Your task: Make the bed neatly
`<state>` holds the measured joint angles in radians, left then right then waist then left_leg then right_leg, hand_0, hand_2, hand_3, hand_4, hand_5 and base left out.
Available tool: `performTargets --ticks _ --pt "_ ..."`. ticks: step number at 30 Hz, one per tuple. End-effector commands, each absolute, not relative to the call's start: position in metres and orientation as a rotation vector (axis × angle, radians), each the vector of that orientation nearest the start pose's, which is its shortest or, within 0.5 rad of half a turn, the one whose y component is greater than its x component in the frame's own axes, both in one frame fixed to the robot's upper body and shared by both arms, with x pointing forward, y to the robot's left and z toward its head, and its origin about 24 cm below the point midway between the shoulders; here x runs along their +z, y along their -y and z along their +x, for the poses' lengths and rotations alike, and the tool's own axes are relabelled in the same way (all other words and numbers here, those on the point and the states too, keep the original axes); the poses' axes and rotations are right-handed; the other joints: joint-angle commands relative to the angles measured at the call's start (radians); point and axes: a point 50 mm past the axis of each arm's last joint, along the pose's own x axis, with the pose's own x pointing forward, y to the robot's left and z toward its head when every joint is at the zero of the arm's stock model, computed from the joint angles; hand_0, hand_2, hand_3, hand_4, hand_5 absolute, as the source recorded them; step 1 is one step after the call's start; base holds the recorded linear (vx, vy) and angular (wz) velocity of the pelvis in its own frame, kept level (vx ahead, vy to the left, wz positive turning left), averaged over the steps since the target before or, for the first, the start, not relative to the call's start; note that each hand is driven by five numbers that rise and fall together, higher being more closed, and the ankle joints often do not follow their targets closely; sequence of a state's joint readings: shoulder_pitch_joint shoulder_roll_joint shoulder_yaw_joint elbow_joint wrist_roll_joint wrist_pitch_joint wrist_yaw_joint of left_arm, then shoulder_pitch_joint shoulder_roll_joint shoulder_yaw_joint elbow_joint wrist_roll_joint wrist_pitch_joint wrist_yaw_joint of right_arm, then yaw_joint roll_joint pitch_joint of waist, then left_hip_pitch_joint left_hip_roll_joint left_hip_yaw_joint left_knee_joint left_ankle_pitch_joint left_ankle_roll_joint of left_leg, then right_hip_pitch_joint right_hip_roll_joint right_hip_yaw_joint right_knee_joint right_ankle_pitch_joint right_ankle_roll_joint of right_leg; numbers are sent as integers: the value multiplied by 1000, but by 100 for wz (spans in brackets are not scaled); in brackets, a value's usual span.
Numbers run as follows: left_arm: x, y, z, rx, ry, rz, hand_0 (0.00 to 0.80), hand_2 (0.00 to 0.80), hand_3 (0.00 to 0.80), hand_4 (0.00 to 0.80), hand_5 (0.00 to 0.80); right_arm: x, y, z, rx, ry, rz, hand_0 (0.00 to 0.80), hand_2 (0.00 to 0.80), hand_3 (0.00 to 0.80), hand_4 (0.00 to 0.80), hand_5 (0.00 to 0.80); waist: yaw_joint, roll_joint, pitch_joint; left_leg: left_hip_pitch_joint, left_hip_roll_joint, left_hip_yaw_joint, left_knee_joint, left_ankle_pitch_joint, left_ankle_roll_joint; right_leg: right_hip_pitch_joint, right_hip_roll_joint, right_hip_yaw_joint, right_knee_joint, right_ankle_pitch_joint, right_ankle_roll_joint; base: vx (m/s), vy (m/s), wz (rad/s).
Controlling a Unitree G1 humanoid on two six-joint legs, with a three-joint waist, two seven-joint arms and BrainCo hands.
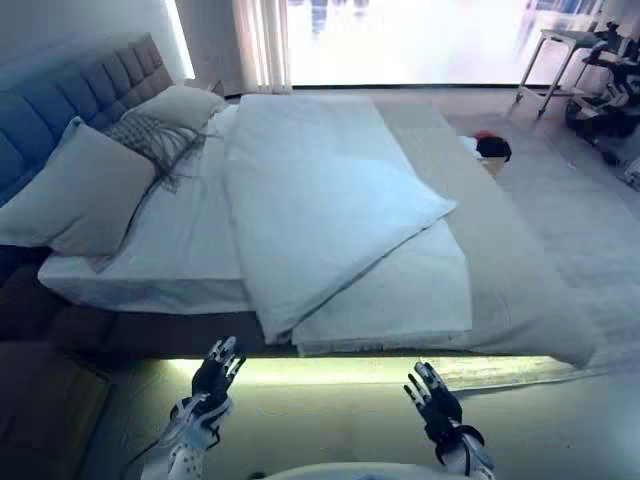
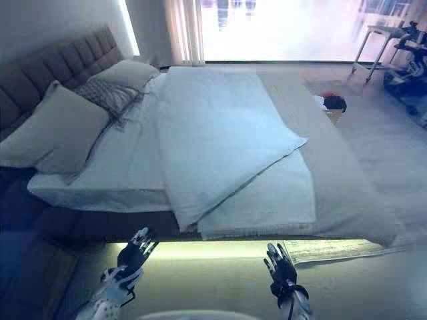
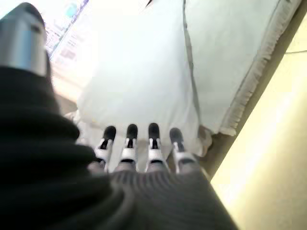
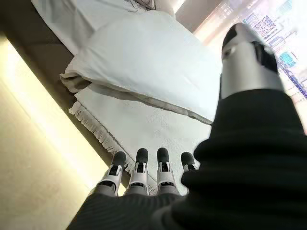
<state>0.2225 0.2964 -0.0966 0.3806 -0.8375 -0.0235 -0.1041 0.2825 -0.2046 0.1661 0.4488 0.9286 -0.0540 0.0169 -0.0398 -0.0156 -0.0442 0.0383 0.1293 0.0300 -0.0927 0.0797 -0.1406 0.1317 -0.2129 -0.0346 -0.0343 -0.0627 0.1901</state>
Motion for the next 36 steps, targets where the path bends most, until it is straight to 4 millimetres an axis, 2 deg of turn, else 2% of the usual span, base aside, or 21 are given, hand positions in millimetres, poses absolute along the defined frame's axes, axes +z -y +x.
performTargets --ticks 1,7,12,17,21,23,25,27,28,30,32,34,36 --pt "-59 -228 186 157 -433 -503 0 0 0 0 0 -80 186 158 -233 -489 733 0 0 0 0 0 13 9 28 12 -73 70 18 -35 115 -87 32 -62 15 139 -59 0 0 0" --pt "-58 -230 186 178 -417 -499 0 0 0 0 0 -80 189 158 -209 -497 685 0 0 0 0 0 8 11 27 2 -69 71 17 -30 110 -100 35 -57 19 140 -60 0 0 0" --pt "-59 -230 181 152 -422 -490 0 0 0 0 0 -79 189 156 -168 -501 671 0 0 0 0 0 26 6 28 3 -73 54 28 -33 111 -89 32 -63 21 133 -62 17 1 0" --pt "-57 -232 180 119 -417 -481 0 0 0 0 0 -79 196 151 -183 -508 668 0 0 0 0 0 37 -5 36 -27 -70 66 126 -63 105 -89 32 -89 41 131 -68 23 -5 7" --pt "-59 -226 182 116 -426 -500 0 0 0 0 0 -76 206 158 -191 -492 650 0 0 0 0 0 54 -4 49 -47 -72 23 145 -65 95 -82 50 -96 29 133 -82 1 3 16" --pt "-62 -222 182 105 -431 -521 0 0 0 0 0 -73 209 161 -183 -486 625 0 0 0 0 0 66 1 52 -54 -89 -26 139 -62 97 -80 57 -89 30 125 -86 43 93 15" --pt "-64 -219 182 106 -439 -526 0 0 0 0 0 -74 209 162 -185 -498 614 0 0 0 0 0 71 5 55 -52 -112 -69 123 -62 112 -96 55 -72 50 120 -82 49 141 17" --pt "-64 -218 183 110 -443 -524 0 0 0 0 0 -76 208 161 -210 -517 624 0 0 0 0 0 68 7 57 -48 -121 -63 110 -59 121 -114 44 -67 72 128 -71 15 148 7" --pt "-60 -217 186 92 -431 -527 0 0 0 0 0 -78 209 160 -223 -507 646 0 0 0 0 0 67 8 60 -45 -123 -37 109 -60 127 -119 26 -78 85 136 -62 21 135 7" --pt "-59 -219 184 97 -437 -508 0 0 0 0 0 -80 205 159 -242 -489 674 0 0 0 0 0 72 6 63 -43 -135 -17 107 -60 142 -126 -8 -86 128 165 -47 41 125 16" --pt "-60 -227 183 120 -438 -482 0 0 0 0 0 -79 201 162 -264 -468 707 0 0 0 0 0 74 10 70 -49 -148 -13 118 -61 160 -148 -35 -84 219 186 -47 45 138 19" --pt "-62 -233 185 150 -444 -458 0 0 0 0 0 -77 197 165 -273 -440 739 0 0 0 0 0 69 26 80 -52 -164 -8 135 -69 188 -202 -53 -77 381 236 -56 49 211 19" --pt "-62 -237 189 159 -433 -455 0 0 0 0 0 -73 194 168 -247 -420 732 0 0 0 0 0 62 53 95 -43 -167 10 143 -74 205 -269 -66 -92 563 266 -62 74 272 27"
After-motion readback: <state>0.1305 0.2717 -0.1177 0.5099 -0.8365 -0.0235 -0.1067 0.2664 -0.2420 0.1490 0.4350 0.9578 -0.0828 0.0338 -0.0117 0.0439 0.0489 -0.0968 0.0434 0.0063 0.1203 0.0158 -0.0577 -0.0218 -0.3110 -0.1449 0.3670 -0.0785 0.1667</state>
